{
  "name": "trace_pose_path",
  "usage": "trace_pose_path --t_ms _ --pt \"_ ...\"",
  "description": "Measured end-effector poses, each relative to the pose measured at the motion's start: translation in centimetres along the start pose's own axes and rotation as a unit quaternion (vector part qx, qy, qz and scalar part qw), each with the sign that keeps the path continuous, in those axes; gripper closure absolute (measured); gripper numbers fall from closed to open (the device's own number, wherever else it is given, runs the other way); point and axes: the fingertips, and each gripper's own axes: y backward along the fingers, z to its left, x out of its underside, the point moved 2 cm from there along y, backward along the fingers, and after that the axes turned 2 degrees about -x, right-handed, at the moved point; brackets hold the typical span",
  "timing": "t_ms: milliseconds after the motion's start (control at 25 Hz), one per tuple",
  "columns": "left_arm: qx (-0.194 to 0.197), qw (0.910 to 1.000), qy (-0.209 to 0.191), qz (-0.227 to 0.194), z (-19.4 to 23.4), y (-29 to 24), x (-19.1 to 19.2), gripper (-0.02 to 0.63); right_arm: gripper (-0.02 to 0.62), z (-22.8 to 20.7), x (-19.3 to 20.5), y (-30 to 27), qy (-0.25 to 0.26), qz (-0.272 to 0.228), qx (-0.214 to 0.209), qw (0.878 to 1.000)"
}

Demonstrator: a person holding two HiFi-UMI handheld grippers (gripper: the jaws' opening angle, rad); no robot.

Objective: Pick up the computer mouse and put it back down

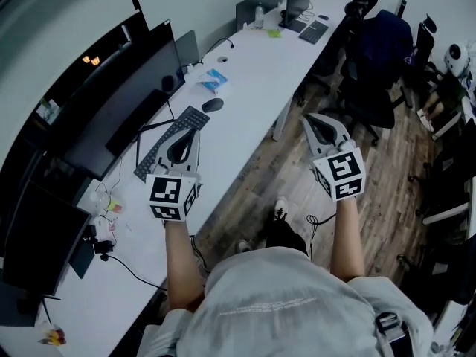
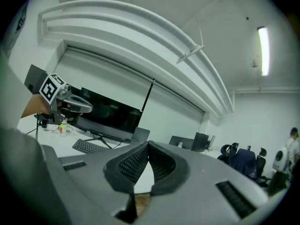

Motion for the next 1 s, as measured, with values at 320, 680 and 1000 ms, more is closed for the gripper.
trace_pose_path --t_ms 320,680,1000 --pt "0.007 0.9997 -0.025 -0.006 -0.4 -0.8 -0.7 0.591 0.594 0.1 -0.4 0.6 0.002 -0.003 0.006 1.0" --pt "0.017 0.9986 -0.049 0.013 -0.6 -2.0 -0.3 0.591 0.594 0.0 -0.2 0.0 0.006 0.004 -0.002 1.0" --pt "0.019 0.9981 -0.053 0.023 -0.8 -2.4 0.1 0.591 0.595 0.6 -0.2 -0.6 0.014 0.009 -0.008 1.0"
